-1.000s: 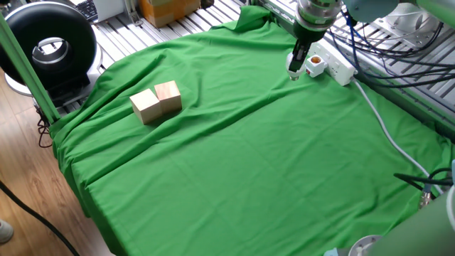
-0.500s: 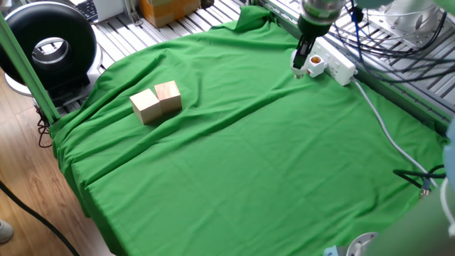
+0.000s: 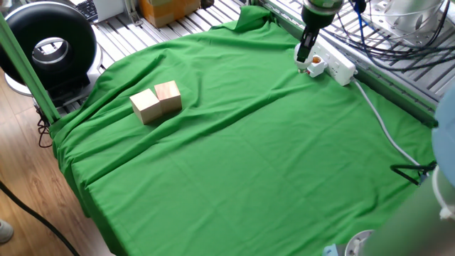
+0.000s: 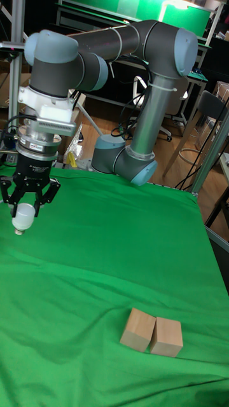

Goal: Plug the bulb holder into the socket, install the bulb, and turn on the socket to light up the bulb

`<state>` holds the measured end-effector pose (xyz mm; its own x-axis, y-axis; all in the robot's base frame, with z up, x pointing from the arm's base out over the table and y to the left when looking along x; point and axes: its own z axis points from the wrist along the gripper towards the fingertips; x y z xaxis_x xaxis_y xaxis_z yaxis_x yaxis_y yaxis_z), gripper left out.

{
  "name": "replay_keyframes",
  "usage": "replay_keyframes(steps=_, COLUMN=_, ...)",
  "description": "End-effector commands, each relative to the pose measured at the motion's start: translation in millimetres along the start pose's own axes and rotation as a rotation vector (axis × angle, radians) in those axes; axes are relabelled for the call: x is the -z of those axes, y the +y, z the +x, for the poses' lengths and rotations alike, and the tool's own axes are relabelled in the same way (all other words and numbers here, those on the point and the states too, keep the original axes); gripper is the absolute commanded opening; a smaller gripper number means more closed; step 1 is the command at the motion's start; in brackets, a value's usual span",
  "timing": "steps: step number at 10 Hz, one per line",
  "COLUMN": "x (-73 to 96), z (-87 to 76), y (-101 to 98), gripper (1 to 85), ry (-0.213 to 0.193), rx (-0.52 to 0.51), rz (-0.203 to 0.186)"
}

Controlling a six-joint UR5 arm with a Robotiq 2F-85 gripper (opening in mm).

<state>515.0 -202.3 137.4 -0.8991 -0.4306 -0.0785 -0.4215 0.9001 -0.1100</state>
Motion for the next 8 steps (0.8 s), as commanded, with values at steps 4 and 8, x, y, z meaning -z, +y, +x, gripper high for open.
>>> replay_keyframes(steps=4, x=4.2, z=-14.8, y=-5.0, gripper=1.0, ry=-0.052, rx=-0.084, rz=-0.017)
replay_keyframes(steps=8, x=28.6, z=-28.3, y=-46.5, gripper=1.0, ry=-0.023, rx=-0.021, rz=0.000)
